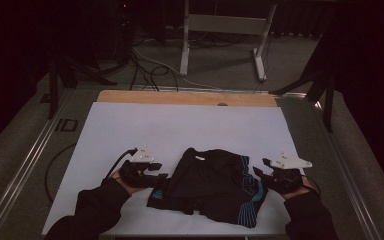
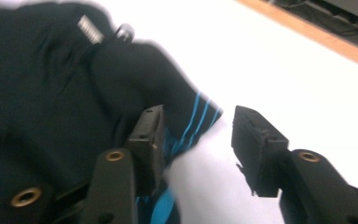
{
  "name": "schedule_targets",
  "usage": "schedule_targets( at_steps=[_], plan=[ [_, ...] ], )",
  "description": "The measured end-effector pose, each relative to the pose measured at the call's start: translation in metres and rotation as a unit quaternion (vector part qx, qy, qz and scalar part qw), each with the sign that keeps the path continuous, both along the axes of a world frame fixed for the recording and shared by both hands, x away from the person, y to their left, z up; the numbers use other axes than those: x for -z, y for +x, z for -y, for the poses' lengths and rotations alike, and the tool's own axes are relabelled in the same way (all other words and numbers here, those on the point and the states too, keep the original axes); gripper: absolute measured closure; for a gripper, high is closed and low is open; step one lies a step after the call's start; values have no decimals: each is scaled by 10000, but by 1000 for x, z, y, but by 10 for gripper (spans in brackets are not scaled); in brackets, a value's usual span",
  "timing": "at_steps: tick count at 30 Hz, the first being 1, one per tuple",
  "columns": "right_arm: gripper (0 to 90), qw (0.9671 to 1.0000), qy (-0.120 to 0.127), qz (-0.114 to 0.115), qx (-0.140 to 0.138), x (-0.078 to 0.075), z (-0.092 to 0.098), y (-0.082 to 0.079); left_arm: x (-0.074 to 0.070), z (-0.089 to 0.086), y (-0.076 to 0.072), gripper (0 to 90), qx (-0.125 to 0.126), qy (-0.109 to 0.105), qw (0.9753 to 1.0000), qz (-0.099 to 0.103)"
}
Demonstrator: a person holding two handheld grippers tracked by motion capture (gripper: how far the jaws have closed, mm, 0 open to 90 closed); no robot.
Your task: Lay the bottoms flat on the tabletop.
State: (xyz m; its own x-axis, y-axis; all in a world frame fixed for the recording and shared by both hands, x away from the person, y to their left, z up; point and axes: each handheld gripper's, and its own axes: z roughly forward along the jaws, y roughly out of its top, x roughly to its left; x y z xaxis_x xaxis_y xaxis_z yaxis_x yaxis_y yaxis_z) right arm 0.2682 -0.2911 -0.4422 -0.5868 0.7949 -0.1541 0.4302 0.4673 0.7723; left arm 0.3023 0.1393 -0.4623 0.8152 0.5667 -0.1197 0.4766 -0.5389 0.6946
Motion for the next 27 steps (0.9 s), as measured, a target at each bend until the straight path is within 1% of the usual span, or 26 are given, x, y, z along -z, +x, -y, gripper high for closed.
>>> schedule_targets(
  at_steps=[1,2,3,4,5,6,7,8,9,10,11,12,13,14,15,16,17,18,20,21,22,23,24,25,26,27],
  plan=[
    [515,10000,0,0,0,0,0,0,0,0,0,541,0,0,10000,0],
    [506,10000,17,7,52,-1,0,5,6,-1,6,541,-54,111,9999,-46],
    [506,9999,9,-3,120,0,-2,10,10,-1,9,530,-43,154,9998,-92],
    [501,9998,30,-74,186,5,-3,18,16,-1,12,530,-38,225,9996,-174],
    [501,9998,30,-74,186,5,-3,18,22,-1,15,530,-51,233,9995,-230],
    [475,9995,52,-215,244,15,-6,26,30,0,18,516,16,58,9990,-448],
    [475,9995,52,-215,244,15,-6,26,30,0,18,504,16,58,9990,-448],
    [442,9987,120,-387,322,26,-10,33,35,4,17,487,173,-56,9984,-528],
    [442,9987,120,-387,322,26,-10,33,35,4,17,469,173,-56,9984,-528],
    [410,9977,139,-541,396,38,-13,41,38,9,16,463,278,-3,9982,-537],
    [410,9977,139,-541,396,38,-13,41,38,9,16,445,278,-3,9982,-537],
    [394,9965,89,-687,473,48,-16,50,40,12,16,435,295,28,9980,-564],
    [394,9965,89,-687,473,48,-16,50,42,14,17,435,283,78,9978,-595],
    [389,9947,114,-816,620,57,-18,58,46,18,19,429,313,90,9974,-635],
    [389,9947,114,-816,620,57,-18,58,46,18,19,430,313,90,9974,-635],
    [392,9934,175,-946,626,63,-20,65,48,21,18,430,365,117,9971,-659],
    [392,9934,175,-946,626,63,-20,65,48,21,18,431,365,117,9971,-659],
    [408,9925,138,-1044,614,68,-23,70,49,24,17,435,447,158,9969,-636],
    [414,9918,47,-1112,622,73,-26,73,49,25,16,446,484,203,9967,-616],
    [414,9918,47,-1112,622,73,-26,73,49,25,16,461,484,203,9967,-616],
    [469,9906,150,-1190,655,74,-27,76,49,27,14,478,502,293,9968,-543],
    [469,9906,150,-1190,655,74,-27,76,49,27,14,525,502,293,9968,-543],
    [617,9910,129,-1178,630,73,-28,75,48,28,12,591,588,322,9963,-539],
    [617,9910,129,-1178,630,73,-28,75,48,29,10,591,604,285,9961,-578],
    [753,9920,-14,-1125,582,71,-28,74,48,29,9,724,637,254,9956,-641],
    [753,9920,-14,-1125,582,71,-28,74,49,29,8,724,684,225,9951,-684]
  ],
)
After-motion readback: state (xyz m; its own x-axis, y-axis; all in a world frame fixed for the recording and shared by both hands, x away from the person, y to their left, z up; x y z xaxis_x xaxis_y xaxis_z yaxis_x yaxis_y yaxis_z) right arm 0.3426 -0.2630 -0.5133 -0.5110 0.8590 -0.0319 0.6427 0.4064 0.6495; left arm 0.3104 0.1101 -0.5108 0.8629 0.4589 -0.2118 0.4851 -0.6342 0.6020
